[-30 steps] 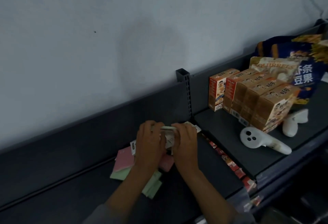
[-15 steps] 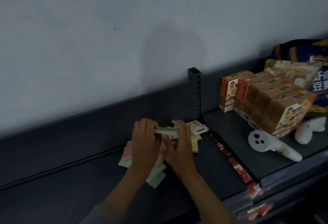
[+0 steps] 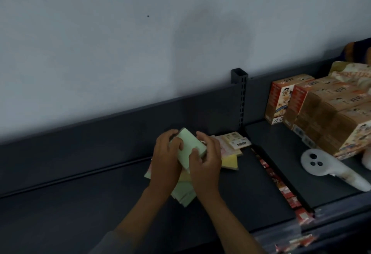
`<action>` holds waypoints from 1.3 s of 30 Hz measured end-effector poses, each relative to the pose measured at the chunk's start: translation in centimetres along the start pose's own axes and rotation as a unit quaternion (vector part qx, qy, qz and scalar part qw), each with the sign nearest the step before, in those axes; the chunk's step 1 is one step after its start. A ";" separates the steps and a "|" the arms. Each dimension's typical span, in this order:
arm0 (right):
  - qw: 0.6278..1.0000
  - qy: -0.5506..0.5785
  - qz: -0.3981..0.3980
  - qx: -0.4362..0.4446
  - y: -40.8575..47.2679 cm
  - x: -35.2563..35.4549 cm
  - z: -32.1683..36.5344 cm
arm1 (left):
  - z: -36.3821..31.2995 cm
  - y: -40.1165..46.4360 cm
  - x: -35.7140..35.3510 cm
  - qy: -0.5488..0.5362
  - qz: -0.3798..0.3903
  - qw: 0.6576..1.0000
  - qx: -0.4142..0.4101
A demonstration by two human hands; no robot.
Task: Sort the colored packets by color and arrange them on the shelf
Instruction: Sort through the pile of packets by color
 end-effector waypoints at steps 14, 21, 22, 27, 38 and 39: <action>0.968 0.145 0.064 -0.193 -1.3 -3.9 -3.1 | 2.5 -2.4 1.7 -0.151 -0.019 0.965 0.212; 0.959 0.128 0.142 -0.211 -5.4 -9.7 -2.5 | 7.2 -6.8 7.3 -0.168 -0.081 0.944 0.273; 0.961 0.118 0.143 -0.204 -5.9 -10.5 -2.2 | 8.2 -7.5 8.2 -0.150 -0.081 0.947 0.271; 0.965 0.053 0.196 -0.165 -9.2 -15.0 -1.7 | 11.8 -11.0 13.2 -0.095 -0.083 0.961 0.246; 0.931 0.054 0.282 -0.226 -23.9 -28.4 1.9 | 20.5 -22.0 27.7 0.037 -0.135 0.952 0.272; 0.929 0.060 0.284 -0.229 -25.3 -29.5 2.4 | 21.4 -23.3 29.0 0.047 -0.143 0.948 0.280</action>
Point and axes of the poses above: each hand's wrist, its own y-axis towards the middle knuckle, its own x-axis out of the back of the hand, z = x × y, the point moved 2 cm from there along y, towards the middle knuckle, and after that the axes turned 5 degrees about -x, right-handed, at the moved point
